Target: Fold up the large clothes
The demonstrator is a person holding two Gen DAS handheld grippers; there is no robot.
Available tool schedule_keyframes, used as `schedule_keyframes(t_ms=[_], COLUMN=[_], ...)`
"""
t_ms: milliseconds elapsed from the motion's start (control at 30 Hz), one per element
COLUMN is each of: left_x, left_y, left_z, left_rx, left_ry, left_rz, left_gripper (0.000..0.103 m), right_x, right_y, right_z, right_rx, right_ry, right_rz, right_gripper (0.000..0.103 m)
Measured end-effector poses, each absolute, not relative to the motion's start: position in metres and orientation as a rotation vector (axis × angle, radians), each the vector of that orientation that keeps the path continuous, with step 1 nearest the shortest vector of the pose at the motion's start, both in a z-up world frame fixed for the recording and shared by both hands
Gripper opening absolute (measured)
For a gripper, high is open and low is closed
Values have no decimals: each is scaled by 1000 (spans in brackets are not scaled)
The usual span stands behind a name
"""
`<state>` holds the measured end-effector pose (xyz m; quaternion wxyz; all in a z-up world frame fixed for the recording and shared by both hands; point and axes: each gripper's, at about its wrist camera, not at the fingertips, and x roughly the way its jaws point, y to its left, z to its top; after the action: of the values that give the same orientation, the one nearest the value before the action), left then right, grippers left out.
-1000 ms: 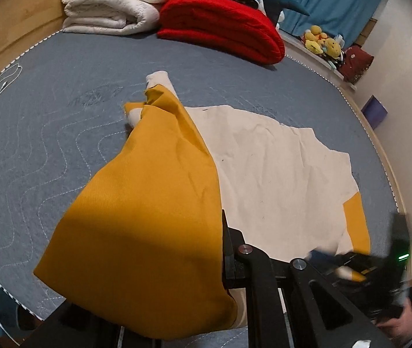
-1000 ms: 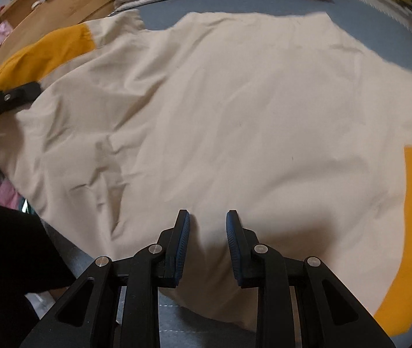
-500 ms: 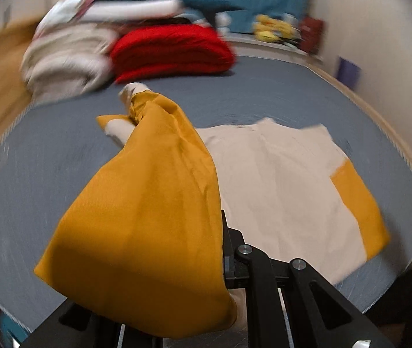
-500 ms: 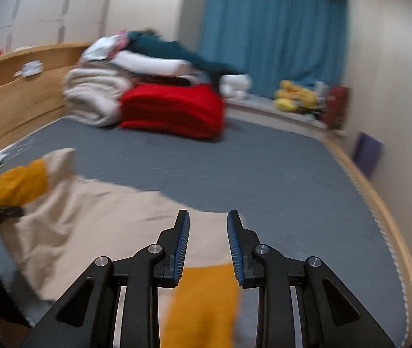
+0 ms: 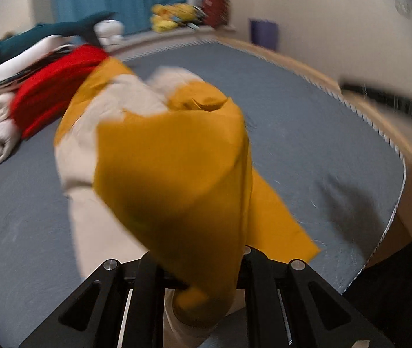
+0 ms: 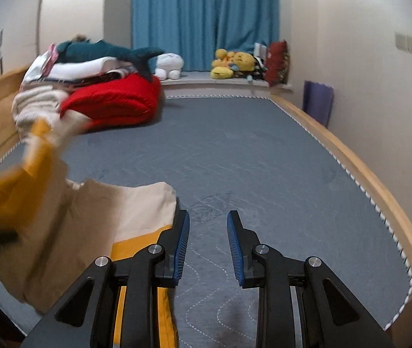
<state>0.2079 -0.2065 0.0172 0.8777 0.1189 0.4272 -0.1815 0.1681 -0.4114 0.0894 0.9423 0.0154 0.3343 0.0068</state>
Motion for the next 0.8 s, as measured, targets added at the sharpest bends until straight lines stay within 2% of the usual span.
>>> schedule_keyframes(t_ms=[133, 167, 233, 300, 433, 500, 600, 667, 800], left_x=[208, 207, 203, 199, 180, 169, 163, 165, 170], left_y=[-264, -270, -268, -254, -202, -171, -123, -89, -29], left_z=[-47, -57, -59, -43, 3, 27, 45, 44, 16], left_rx=[384, 412, 410, 339, 212, 173, 127, 114, -27], left_ry=[1009, 1024, 1029, 1036, 1021, 987, 950, 931, 949], left_rz=[-429, -431, -461, -532, -690, -718, -674, -602, -461], left_gripper=[14, 17, 26, 44, 46, 50, 51, 51, 51], right_x=[172, 173, 175, 177, 180, 179, 184, 188, 200], right_y=[-426, -429, -430, -428, -410, -401, -384, -370, -348], right_z=[91, 90, 88, 84, 76, 74, 65, 53, 16], right_rx=[71, 81, 99, 106, 133, 151, 199, 227, 242], right_ry=[684, 689, 703, 719, 767, 771, 820, 885, 1062], right_rz=[3, 5, 19, 52, 187, 237, 322, 382, 430], right_gripper=[29, 29, 29, 29, 29, 32, 42, 48, 51])
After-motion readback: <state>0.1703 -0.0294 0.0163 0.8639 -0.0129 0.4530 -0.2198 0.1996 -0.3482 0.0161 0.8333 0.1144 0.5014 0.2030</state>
